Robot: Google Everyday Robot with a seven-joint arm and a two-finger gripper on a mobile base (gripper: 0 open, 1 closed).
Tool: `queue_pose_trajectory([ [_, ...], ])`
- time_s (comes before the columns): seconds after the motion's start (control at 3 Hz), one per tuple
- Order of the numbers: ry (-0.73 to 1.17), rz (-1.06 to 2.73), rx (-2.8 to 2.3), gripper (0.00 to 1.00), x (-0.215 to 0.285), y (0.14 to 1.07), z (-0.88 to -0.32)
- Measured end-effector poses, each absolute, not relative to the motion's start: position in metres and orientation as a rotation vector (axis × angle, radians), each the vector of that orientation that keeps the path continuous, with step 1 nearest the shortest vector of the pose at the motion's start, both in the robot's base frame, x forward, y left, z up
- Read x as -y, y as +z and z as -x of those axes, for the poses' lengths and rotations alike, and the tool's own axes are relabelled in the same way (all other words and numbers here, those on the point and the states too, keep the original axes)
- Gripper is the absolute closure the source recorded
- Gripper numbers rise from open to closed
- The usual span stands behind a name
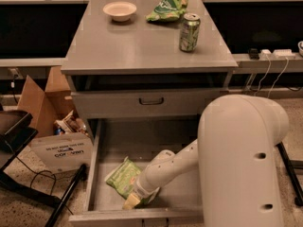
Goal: Pick green jalapeno chip bag from middle drawer and place on counter
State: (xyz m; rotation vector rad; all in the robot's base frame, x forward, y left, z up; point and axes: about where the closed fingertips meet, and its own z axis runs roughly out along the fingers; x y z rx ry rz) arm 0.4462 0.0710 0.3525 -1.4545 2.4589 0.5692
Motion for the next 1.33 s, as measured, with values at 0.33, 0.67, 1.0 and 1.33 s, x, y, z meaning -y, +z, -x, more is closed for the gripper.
queue_pose_trajectory([
  [0.33, 0.578, 1.456, -2.462, 0.42, -0.0744, 0.3501, -0.4433],
  [0.67, 0.578, 1.456, -2.462, 0.73, -0.0744, 0.3501, -0.4433],
  [1.0, 0.578, 1.456, -2.462, 0.96, -0.0744, 0.3501, -0.4433],
  [1.33, 0.570, 1.471, -2.458, 1.00, -0.0758, 0.3557, -0.4433],
])
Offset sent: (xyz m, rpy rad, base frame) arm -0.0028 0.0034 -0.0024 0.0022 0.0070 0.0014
